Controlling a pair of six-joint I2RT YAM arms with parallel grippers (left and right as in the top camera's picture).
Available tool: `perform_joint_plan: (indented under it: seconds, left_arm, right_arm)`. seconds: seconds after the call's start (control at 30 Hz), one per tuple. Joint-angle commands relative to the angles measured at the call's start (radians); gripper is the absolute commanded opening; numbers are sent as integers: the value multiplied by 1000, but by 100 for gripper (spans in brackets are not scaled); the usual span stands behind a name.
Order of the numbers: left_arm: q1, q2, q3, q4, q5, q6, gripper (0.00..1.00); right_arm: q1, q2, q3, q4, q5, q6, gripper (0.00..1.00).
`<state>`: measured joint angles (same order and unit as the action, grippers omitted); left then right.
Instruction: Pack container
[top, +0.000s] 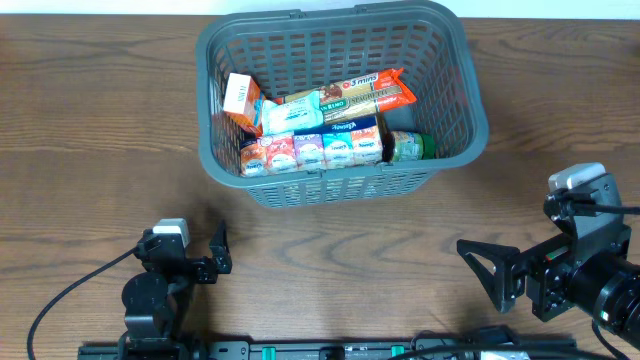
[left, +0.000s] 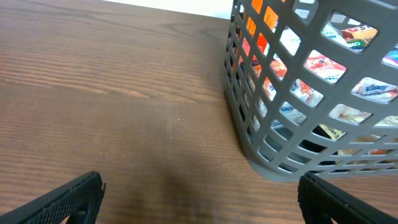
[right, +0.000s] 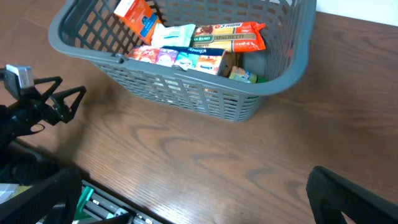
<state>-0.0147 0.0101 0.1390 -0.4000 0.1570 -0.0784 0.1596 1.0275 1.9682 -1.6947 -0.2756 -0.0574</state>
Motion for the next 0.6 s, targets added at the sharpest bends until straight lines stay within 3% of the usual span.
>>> perform_joint_plan:
  seconds: [0.0, 0.43, 0.57]
  left_arm:
    - [5, -5, -21, 2, -12, -2, 98]
    - [5, -5, -21, 2, -12, -2, 98]
    - [5, -5, -21, 2, -12, -2, 98]
  right_arm:
    - [0, 5, 5, -3, 3, 12, 99]
    - [0, 5, 5, -3, 3, 12, 99]
    - [14, 5, 5, -3, 148, -122, 99]
